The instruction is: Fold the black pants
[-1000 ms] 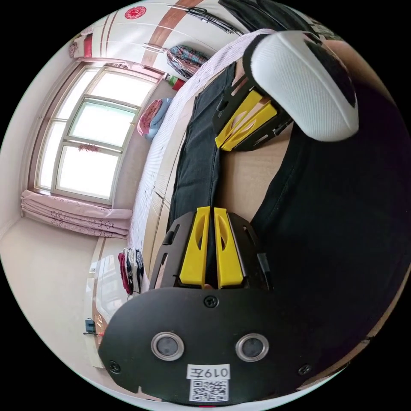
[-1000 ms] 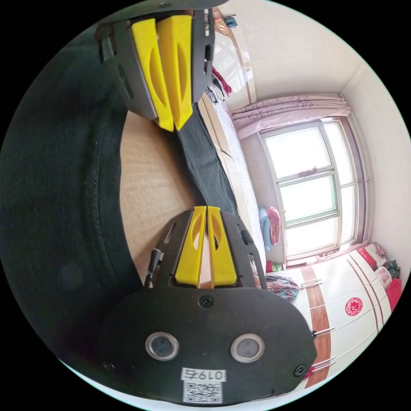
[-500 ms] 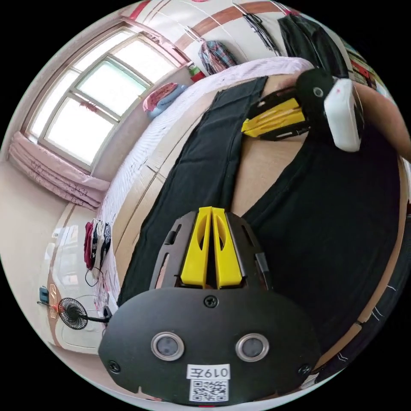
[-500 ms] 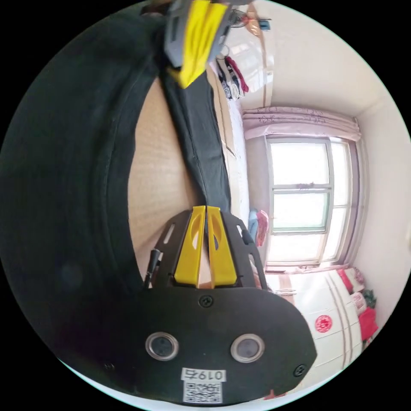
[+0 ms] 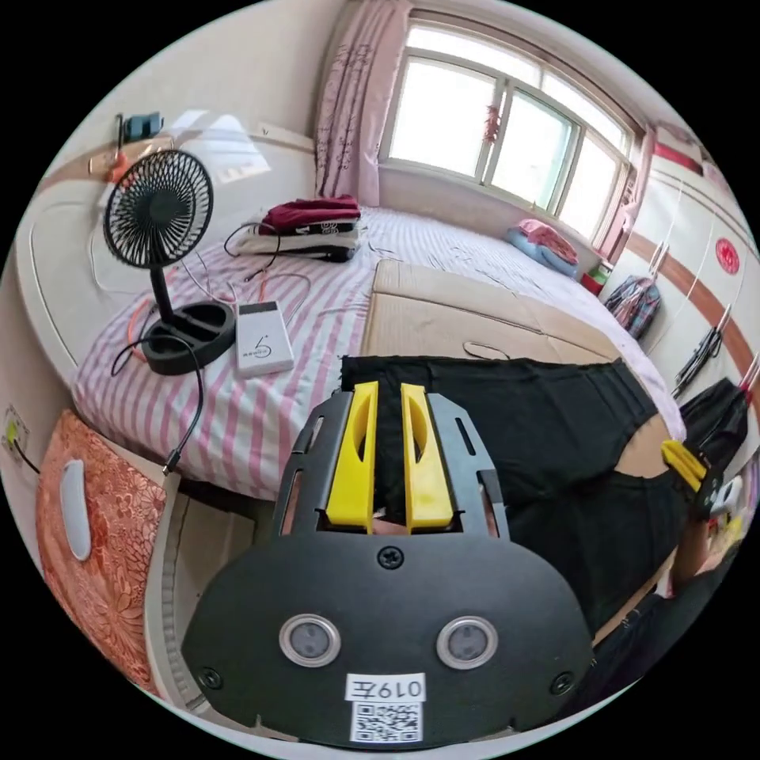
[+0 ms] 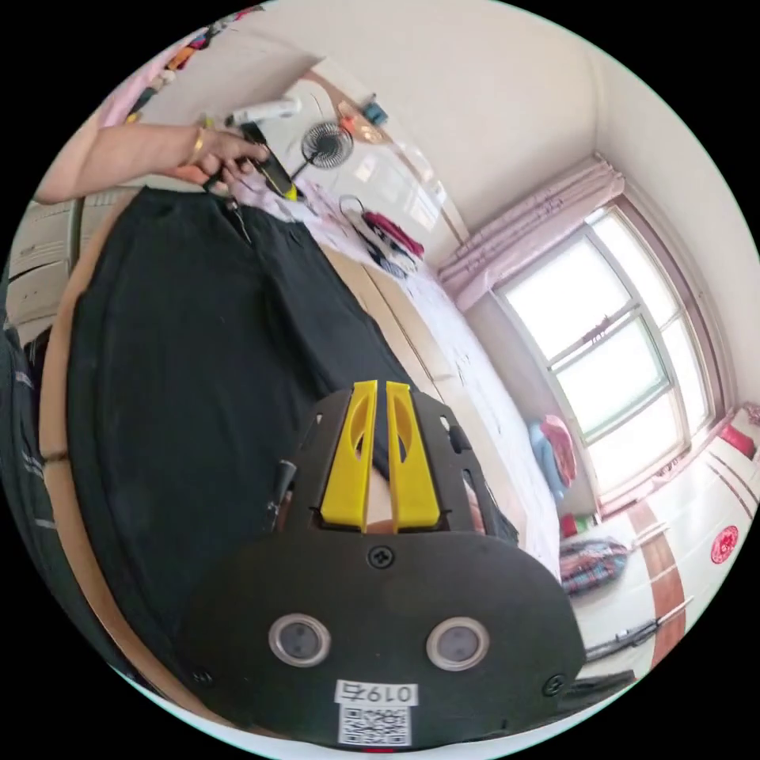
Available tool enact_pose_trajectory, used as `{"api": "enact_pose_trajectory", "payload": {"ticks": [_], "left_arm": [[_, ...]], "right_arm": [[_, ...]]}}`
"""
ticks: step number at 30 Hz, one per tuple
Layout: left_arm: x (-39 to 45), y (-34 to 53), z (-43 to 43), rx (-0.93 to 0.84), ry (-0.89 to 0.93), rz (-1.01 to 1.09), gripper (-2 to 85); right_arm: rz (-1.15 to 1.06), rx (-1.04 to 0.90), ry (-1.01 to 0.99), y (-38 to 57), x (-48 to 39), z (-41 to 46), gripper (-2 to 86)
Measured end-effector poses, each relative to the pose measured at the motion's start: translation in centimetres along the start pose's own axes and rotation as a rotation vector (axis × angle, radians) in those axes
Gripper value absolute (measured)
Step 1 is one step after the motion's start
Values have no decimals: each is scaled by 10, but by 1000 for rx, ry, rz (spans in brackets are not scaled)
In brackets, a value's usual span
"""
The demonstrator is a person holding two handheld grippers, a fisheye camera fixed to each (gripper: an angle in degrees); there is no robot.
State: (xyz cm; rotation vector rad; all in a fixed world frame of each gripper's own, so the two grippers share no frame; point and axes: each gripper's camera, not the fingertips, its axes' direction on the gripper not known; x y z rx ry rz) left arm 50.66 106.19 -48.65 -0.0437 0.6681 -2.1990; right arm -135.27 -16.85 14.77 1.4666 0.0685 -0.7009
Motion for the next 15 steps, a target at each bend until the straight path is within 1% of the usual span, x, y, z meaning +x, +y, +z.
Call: {"api": "enact_pose_trajectory", "payload": {"ticks": [2, 3, 5, 8, 10, 15], "left_arm": [[-33, -15, 7, -18, 89, -42, 31], [-48, -26, 13, -32, 126, -55, 32], [-64, -43, 24, -79, 152, -62, 38], [-89, -73, 46, -161, 167, -72, 51], [-104, -88, 58, -202, 183, -94, 55], [-135, -119, 79, -276, 176, -94, 30]], "right_arm": [[-101, 93, 3, -40, -63, 7, 10], [-128, 110, 10, -49, -79, 9, 12], [-207, 181, -13, -80, -135, 14, 21], [-257, 232, -93, -106, -185, 25, 37], [-270, 256, -94, -115, -207, 35, 39], [-306, 206, -181, -122, -261, 72, 41]]}}
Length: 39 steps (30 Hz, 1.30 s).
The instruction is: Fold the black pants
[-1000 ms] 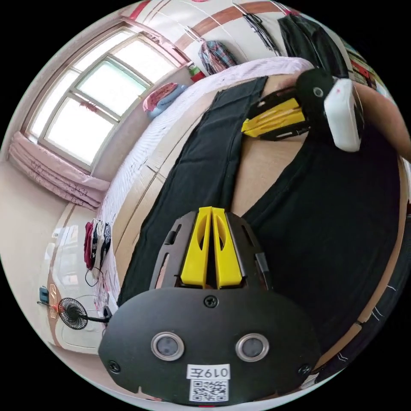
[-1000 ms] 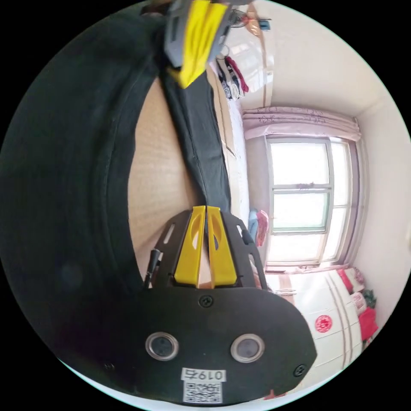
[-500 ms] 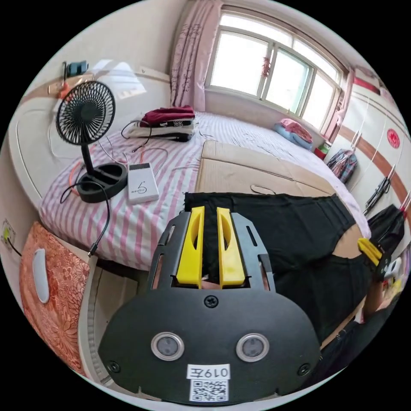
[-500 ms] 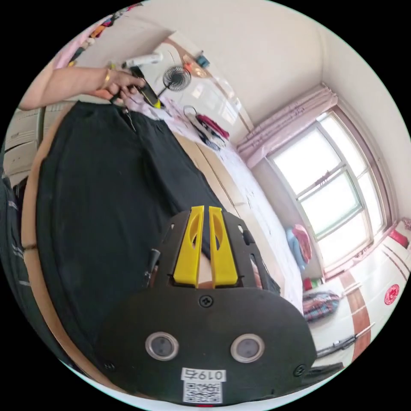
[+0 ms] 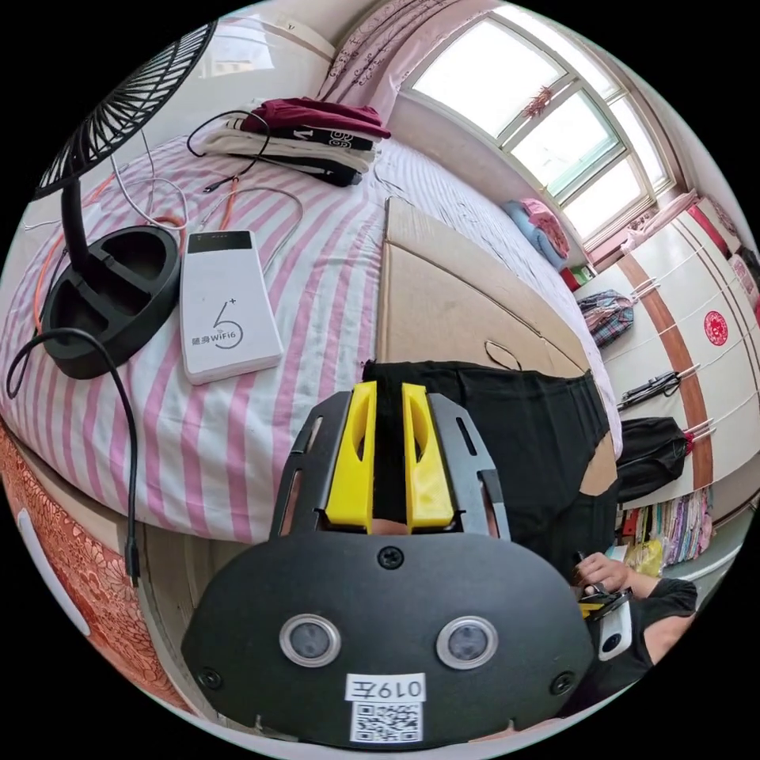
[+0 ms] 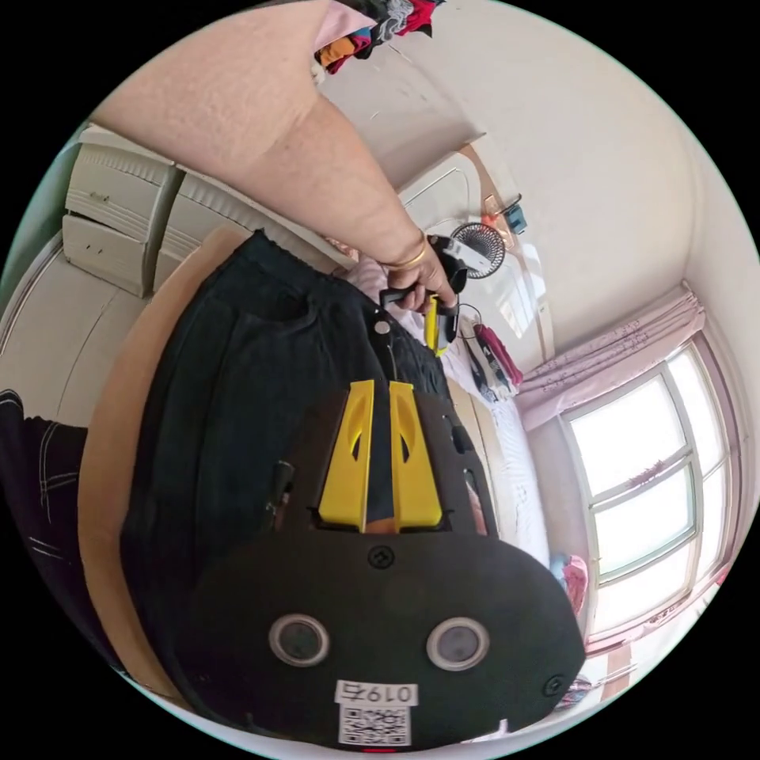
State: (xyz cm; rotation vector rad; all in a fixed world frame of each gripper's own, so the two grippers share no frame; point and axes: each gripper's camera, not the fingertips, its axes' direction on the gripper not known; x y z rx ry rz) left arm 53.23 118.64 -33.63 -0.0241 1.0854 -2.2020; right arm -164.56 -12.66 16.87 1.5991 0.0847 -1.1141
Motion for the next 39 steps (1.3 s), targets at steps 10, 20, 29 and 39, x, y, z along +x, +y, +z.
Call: {"api": "enact_pose_trajectory", "payload": {"ticks": [10, 20, 29, 39], "left_arm": [[-30, -31, -14, 20, 37, 28, 12], [-22, -43, -67, 97, -13, 107, 31], [26, -122, 17, -234, 224, 185, 87], [20, -159, 45, -394, 298, 160, 91]], "right_arm": [[-116, -44, 26, 7, -103, 52, -8], [-107, -25, -2, 18, -151, 89, -10], [-110, -18, -15, 23, -189, 118, -9], [-76, 64, -5, 11, -174, 153, -7]]}}
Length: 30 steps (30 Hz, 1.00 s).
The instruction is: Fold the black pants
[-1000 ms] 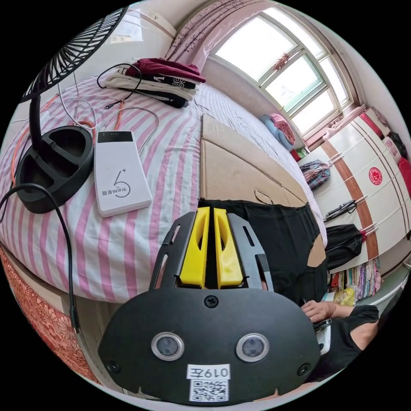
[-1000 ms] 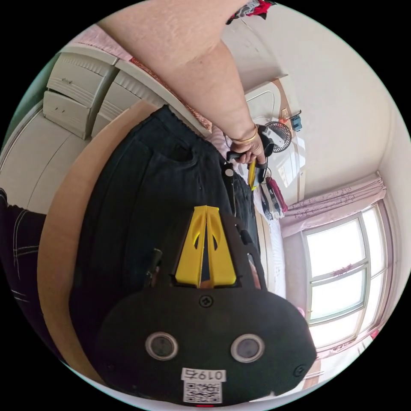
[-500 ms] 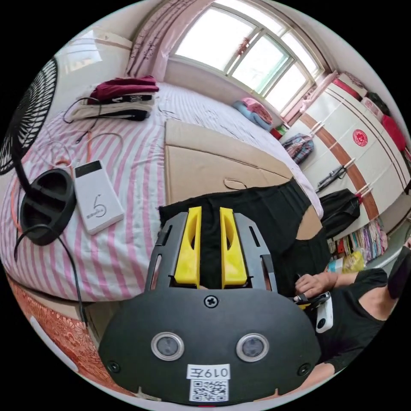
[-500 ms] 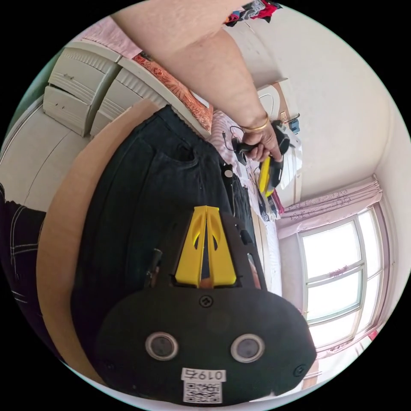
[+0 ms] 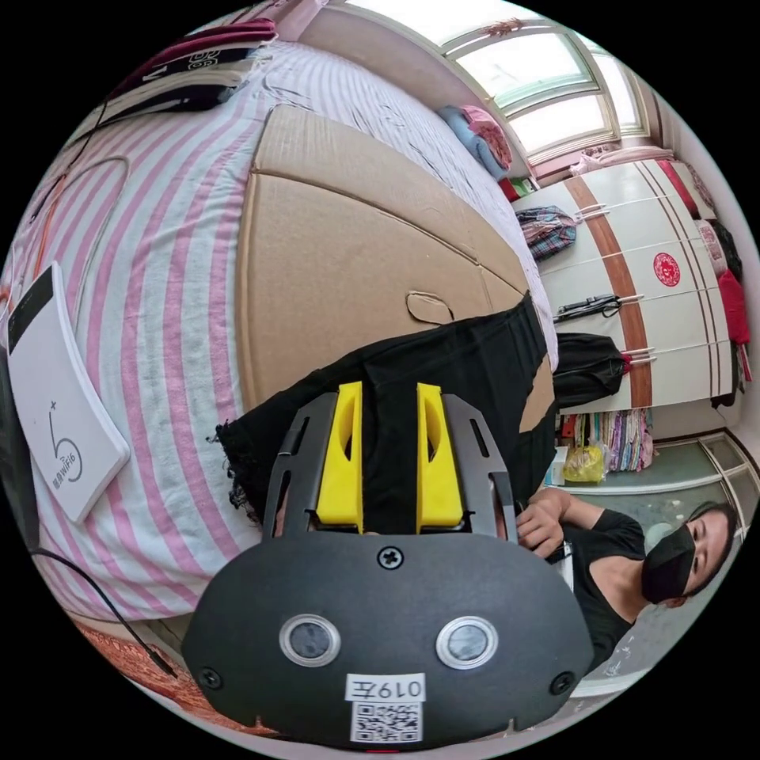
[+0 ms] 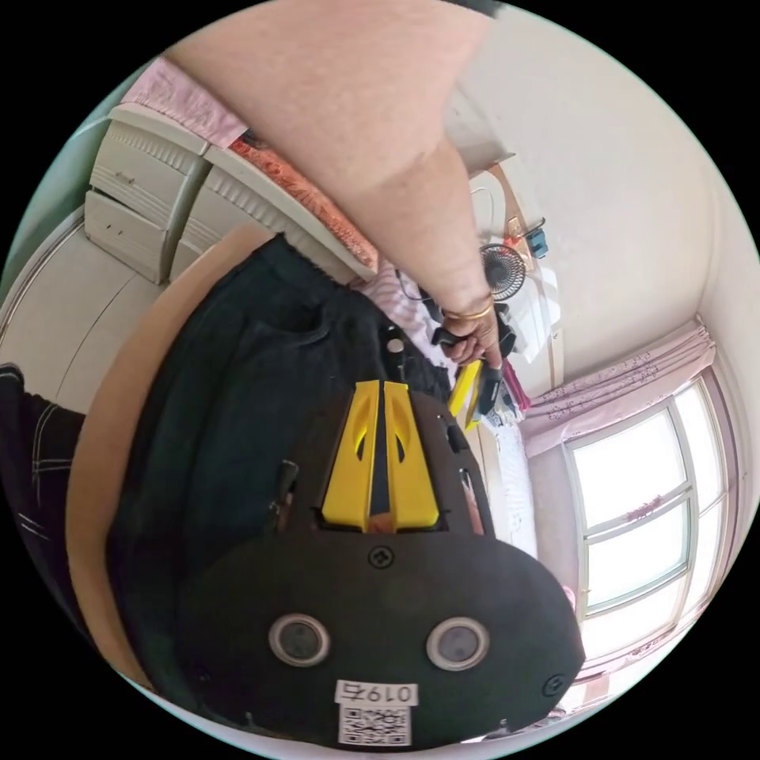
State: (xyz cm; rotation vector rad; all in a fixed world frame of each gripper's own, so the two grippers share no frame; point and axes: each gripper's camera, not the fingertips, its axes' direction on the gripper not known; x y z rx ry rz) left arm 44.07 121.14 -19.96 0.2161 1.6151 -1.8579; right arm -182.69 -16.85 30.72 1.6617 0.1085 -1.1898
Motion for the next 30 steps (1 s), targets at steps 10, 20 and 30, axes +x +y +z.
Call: {"api": "enact_pose_trajectory", "payload": {"ticks": [10, 20, 30], "left_arm": [[6, -16, 1, -56, -3, 41, 68], [9, -1, -14, 15, 51, 122, 19], [19, 8, -1, -13, -66, 82, 25]], "right_arm": [[13, -221, 50, -16, 41, 157, -8], [30, -286, -59, -29, 25, 217, -9], [-24, -302, -43, -33, 8, 230, -10]]}}
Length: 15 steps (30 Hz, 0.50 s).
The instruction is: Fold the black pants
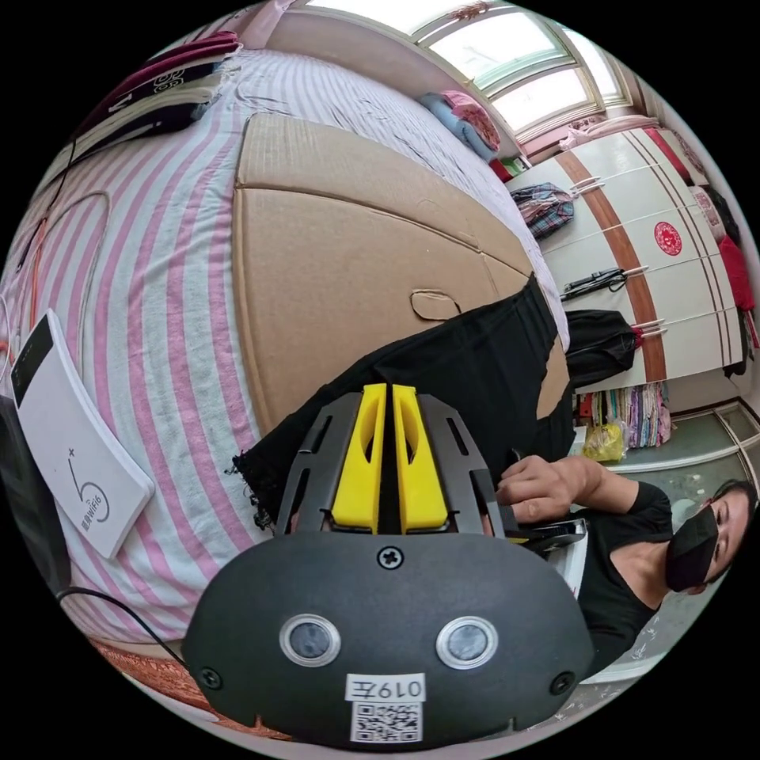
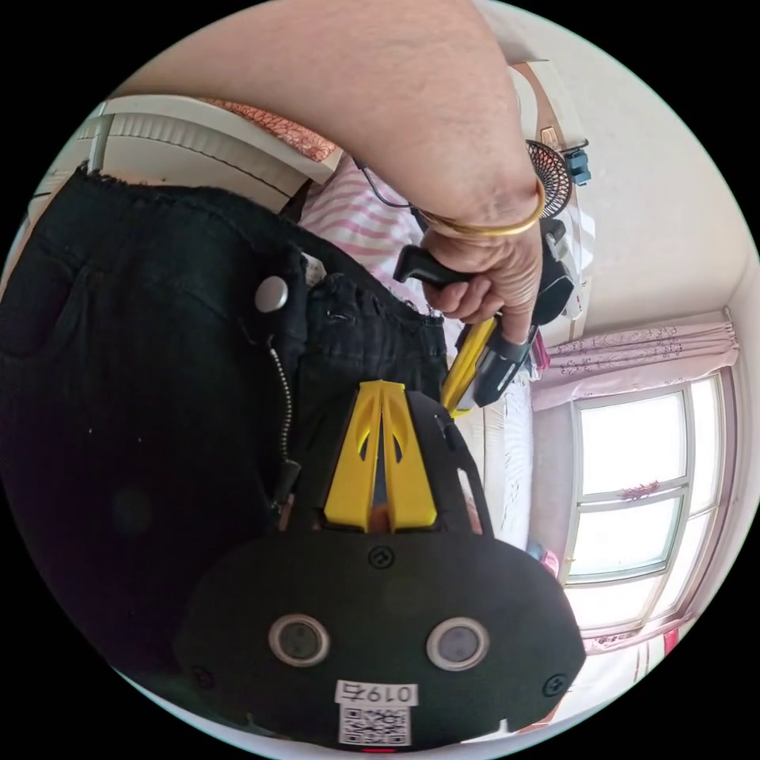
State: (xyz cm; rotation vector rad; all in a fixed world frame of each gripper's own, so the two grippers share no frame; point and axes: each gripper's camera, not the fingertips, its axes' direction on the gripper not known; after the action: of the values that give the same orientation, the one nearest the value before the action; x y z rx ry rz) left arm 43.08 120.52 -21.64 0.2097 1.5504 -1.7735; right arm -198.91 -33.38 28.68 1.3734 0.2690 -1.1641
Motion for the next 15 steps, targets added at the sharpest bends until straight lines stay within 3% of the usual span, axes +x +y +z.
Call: {"api": "enact_pose_trajectory", "payload": {"ticks": [7, 15], "left_arm": [[16, 51, -38, 96, 78, 70, 62], [12, 168, -58, 188, 38, -73, 101]], "right_arm": [[167, 137, 116, 21, 5, -44, -5], [129, 158, 55, 47, -41, -88, 57]]}}
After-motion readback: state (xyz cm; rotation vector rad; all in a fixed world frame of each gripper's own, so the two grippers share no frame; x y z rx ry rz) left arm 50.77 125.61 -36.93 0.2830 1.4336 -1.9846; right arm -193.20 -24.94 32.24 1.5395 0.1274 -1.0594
